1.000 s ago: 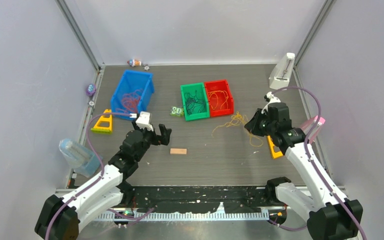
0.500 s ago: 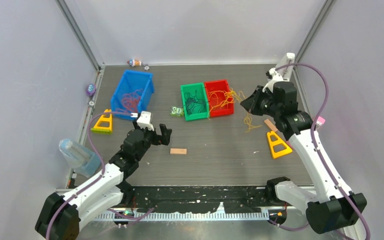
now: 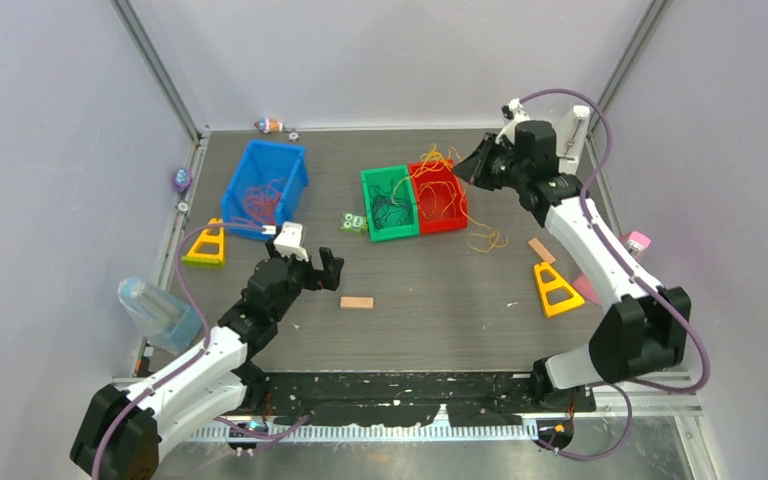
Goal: Untangle the cables
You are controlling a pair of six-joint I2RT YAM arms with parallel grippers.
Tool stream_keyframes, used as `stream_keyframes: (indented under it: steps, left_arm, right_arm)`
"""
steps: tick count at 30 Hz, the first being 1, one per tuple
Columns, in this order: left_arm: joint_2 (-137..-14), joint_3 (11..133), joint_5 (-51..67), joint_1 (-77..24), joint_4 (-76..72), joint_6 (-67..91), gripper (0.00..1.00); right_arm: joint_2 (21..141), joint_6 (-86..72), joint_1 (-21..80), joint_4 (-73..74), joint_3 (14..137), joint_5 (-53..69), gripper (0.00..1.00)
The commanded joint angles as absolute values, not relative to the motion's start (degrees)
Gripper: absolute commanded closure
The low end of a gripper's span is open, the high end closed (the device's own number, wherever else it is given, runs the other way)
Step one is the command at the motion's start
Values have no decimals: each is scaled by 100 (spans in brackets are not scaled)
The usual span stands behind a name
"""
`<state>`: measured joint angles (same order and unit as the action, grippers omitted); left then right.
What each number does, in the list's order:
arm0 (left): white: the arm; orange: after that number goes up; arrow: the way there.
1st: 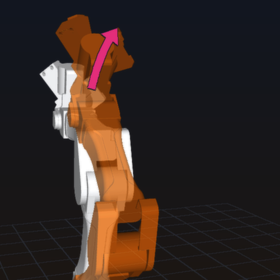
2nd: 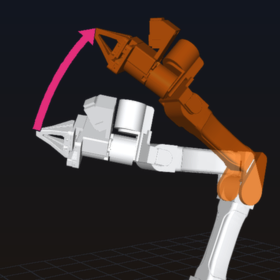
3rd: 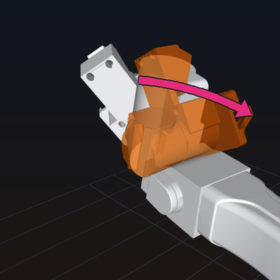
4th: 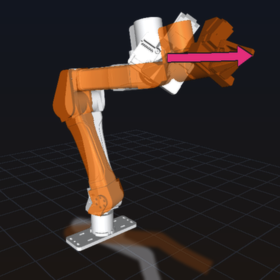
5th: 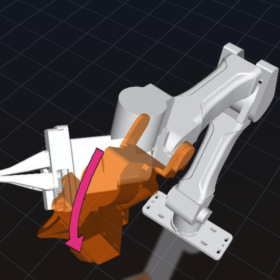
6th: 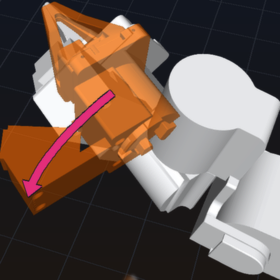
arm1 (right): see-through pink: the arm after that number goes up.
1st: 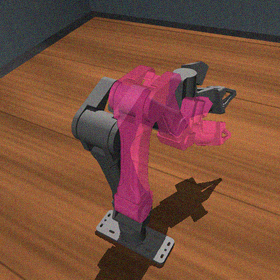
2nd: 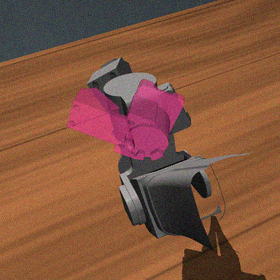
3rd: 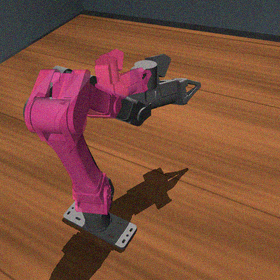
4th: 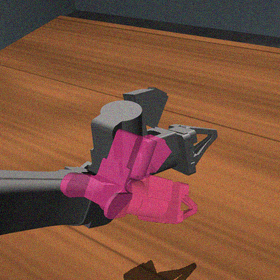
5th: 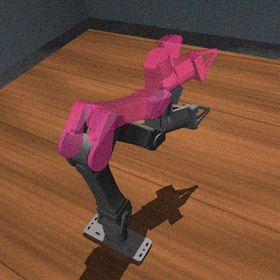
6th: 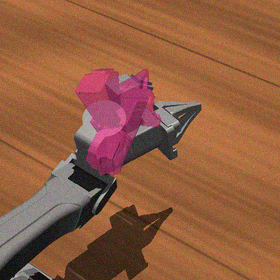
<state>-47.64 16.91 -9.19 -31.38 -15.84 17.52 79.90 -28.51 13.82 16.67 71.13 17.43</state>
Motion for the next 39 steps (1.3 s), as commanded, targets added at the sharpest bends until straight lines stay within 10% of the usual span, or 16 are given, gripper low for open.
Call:
stream_keyframes:
  steps: [1,39]
  left_arm:
    - [-4779,1954,-932,-3155,-1761,1687,4]
    - [-4857,2020,-934,-3153,-1687,1674,4]
  right_arm:
    - [8294,-3024,1442,1274,7954,2007,94]
    - [10790,-1326,1845,3794,9427,-598,95]
